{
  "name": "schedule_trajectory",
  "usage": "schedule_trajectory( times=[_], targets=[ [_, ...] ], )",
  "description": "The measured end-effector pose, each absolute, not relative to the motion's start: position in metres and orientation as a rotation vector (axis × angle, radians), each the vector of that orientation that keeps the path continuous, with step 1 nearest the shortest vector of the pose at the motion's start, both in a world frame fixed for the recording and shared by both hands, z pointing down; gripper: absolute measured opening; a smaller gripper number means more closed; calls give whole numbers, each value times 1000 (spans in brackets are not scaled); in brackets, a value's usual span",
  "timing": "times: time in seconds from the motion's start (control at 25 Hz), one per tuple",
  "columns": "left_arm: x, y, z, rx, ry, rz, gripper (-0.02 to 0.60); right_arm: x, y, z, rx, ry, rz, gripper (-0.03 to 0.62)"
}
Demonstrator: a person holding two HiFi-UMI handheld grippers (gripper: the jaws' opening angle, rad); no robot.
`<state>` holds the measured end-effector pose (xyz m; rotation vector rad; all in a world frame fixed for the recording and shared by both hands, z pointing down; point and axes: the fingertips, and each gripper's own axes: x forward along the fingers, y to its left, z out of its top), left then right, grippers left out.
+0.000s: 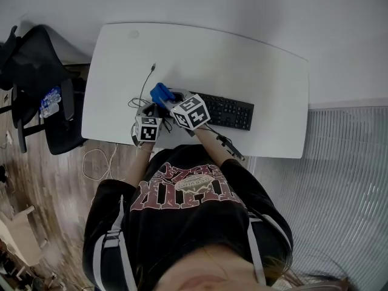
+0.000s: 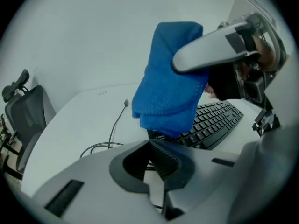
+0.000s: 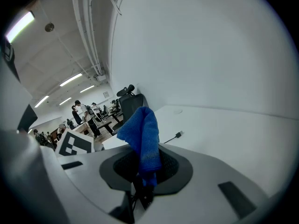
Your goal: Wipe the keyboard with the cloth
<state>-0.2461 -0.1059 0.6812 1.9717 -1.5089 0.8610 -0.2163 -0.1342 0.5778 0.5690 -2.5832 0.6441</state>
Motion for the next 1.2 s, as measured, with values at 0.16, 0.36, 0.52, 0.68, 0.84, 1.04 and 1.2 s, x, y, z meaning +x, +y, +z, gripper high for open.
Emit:
schedule_trajectory(
  times=[0.16, 0.36, 0.52, 0.68, 0.84, 1.04, 1.2],
  targets=[
    [-248, -105, 684, 1985, -1488, 870, 32, -227, -128, 610, 541, -2496, 581, 64],
    [-247, -105, 681, 2007, -1470, 875, 32, -225, -123, 631, 542, -2427, 514, 64],
    [-246, -103, 680, 2019, -1469, 886, 32, -215, -126, 635, 575, -2402, 487, 64],
    [-245, -103, 680, 2018, -1469, 884, 32, -204, -128, 639, 598, -2384, 475, 64],
    [-245, -104, 679, 2012, -1474, 883, 32, -193, -130, 643, 619, -2370, 486, 64],
    [-244, -104, 679, 2003, -1485, 898, 32, -179, -129, 646, 639, -2363, 506, 64],
    [-246, -103, 680, 1992, -1492, 900, 32, -168, -128, 648, 658, -2354, 522, 64]
  ],
)
